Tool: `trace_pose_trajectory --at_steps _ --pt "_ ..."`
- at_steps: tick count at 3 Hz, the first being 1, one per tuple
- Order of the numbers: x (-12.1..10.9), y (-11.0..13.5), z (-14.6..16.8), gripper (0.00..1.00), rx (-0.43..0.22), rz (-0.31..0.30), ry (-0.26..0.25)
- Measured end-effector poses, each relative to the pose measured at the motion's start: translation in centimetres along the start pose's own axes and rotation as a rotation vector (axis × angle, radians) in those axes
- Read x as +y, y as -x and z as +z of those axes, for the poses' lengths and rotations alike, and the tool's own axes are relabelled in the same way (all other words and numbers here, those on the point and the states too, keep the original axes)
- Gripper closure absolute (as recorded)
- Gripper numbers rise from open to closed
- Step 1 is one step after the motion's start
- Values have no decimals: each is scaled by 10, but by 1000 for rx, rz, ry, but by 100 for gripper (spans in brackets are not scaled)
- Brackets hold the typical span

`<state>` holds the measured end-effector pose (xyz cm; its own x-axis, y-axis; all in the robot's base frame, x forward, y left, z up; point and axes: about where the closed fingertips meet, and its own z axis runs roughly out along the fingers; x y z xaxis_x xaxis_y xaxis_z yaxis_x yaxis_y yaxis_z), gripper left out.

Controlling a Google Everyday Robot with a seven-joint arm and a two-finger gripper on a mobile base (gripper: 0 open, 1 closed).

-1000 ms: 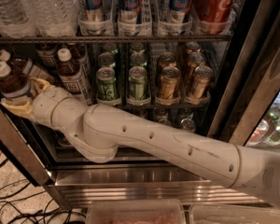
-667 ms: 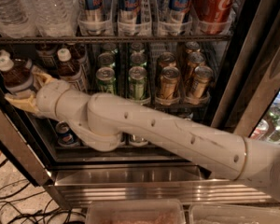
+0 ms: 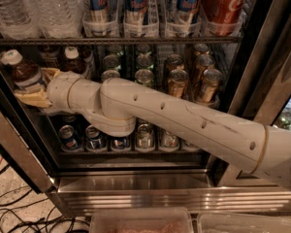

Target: Pick blue plastic bottle from middle shelf of fridge

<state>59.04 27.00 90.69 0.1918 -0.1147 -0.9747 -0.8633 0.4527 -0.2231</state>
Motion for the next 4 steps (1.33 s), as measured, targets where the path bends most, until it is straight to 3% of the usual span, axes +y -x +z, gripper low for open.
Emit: trace_pose_trajectory --at_steps 1,3,4 --pt "0 0 0 100 0 0 0" --pt "24 -9 -28 100 62 14 75" --pt "25 -14 -28 100 62 14 75"
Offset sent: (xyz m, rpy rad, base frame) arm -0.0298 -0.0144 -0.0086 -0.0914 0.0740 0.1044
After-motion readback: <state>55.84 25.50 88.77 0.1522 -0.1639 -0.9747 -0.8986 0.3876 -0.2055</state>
